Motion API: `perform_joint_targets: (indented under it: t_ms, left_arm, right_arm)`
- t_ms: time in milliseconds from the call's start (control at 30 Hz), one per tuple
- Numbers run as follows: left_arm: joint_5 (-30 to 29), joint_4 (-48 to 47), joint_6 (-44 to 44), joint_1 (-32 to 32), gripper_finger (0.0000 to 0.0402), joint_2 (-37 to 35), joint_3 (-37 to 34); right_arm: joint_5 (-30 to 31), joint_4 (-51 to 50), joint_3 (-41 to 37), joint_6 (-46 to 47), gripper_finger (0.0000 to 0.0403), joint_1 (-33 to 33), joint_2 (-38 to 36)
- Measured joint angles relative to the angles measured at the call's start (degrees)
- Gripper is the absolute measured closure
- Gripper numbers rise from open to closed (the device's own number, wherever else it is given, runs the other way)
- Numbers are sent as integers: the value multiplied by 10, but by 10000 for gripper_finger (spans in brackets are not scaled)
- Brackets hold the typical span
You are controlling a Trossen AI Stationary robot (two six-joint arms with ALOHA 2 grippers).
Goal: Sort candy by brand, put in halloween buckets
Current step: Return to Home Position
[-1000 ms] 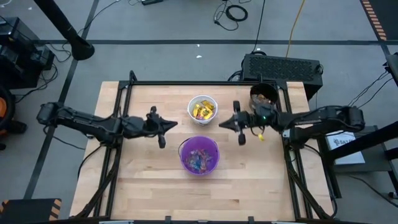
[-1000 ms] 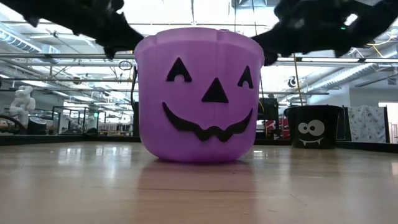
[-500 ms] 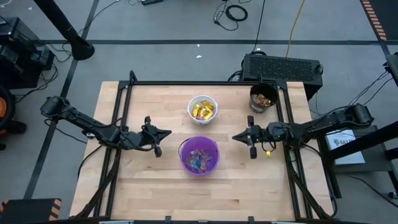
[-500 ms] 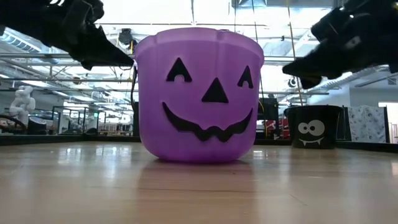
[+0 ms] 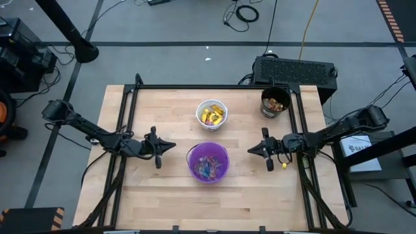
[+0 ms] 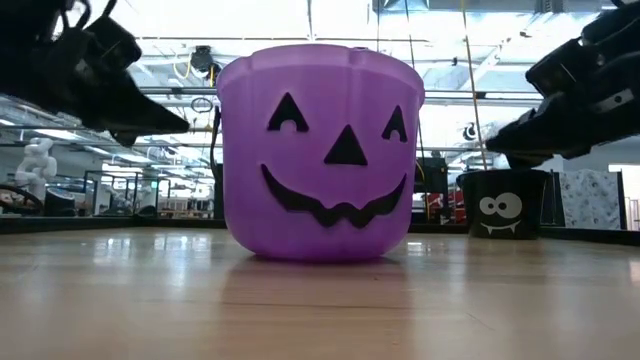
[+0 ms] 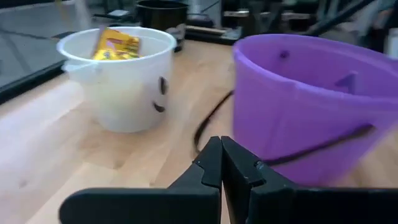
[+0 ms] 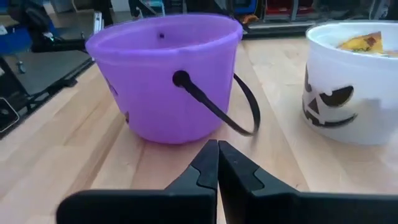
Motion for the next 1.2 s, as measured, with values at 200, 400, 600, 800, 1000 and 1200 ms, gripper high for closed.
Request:
perform_joint_targets:
  t_ms: [200, 400, 600, 800, 1000, 1200]
  left_arm:
    - [50, 76, 24, 6, 399, -43, -62]
    - [86, 53, 74, 23, 400, -91, -64]
    - [184, 39, 108, 88, 401, -138, -64]
    - [215, -15, 119, 122, 401, -182, -64]
    - [216, -101, 101, 123, 401, -238, -64]
    - [214, -136, 103, 122, 401, -286, -64]
  right_arm:
    - [6, -9, 2, -5, 402, 12, -3]
    - [2, -18, 2, -6, 402, 13, -17]
    - [1, -37, 2, -12, 402, 12, -56]
    - [1, -98, 2, -7, 402, 13, -129]
    - [3, -155, 2, -16, 402, 13, -223]
    - [20, -228, 2, -46, 402, 11, -319]
